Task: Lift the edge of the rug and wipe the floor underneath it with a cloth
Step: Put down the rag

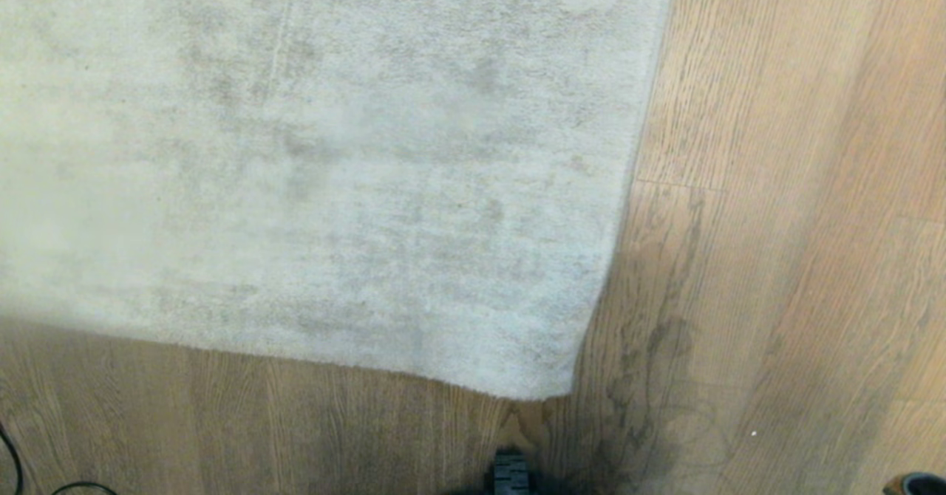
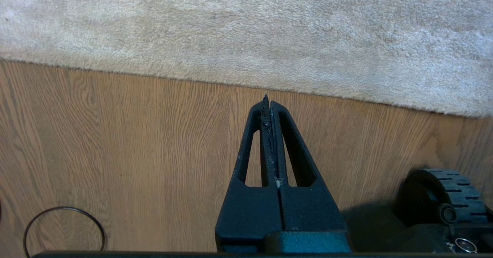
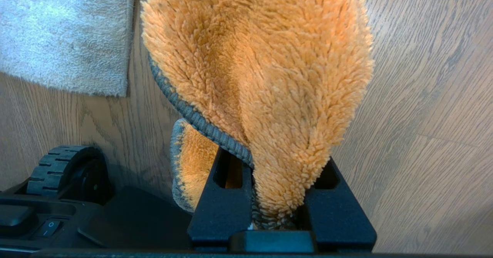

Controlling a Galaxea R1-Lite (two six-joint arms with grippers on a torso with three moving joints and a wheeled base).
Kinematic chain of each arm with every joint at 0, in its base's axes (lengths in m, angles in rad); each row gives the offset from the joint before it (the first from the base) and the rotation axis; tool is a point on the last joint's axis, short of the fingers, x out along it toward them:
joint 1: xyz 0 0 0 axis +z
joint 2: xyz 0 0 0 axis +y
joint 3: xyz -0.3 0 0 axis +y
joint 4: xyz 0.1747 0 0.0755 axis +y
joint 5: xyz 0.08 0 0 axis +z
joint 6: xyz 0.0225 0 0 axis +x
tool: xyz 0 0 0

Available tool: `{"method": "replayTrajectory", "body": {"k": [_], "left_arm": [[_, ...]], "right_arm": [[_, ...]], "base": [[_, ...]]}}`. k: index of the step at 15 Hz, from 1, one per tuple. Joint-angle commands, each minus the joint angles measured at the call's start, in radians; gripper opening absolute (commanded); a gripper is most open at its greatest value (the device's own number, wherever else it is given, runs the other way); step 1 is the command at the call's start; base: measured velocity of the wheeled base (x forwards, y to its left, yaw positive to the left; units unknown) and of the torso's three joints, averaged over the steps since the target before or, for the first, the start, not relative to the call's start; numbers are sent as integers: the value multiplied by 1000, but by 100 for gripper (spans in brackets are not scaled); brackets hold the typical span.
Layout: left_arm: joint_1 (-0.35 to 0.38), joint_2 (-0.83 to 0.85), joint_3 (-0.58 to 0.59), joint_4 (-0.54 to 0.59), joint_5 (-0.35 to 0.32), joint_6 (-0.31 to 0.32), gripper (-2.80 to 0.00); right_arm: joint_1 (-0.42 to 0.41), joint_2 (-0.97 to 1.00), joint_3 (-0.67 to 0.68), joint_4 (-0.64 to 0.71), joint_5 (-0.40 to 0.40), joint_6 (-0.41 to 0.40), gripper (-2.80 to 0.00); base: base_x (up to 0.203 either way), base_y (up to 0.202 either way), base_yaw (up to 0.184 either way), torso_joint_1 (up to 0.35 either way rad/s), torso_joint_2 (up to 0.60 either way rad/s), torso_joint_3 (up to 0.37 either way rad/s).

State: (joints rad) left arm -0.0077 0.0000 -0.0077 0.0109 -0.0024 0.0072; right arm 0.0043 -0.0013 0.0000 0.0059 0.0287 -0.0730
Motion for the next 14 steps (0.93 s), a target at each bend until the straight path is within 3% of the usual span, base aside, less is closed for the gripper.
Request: {"method": "replayTrajectory", "body": {"k": [1, 14], "left_arm": [[0, 0, 0, 0, -1, 2, -280], [0, 0, 0, 0, -1, 4, -280]], "right_arm": [[0, 1, 0, 0, 0, -1, -280], [0, 1, 0, 0, 0, -1, -280]], "base": [[0, 0, 0, 0, 0, 0], [0, 0, 0, 0, 0, 0]]}}
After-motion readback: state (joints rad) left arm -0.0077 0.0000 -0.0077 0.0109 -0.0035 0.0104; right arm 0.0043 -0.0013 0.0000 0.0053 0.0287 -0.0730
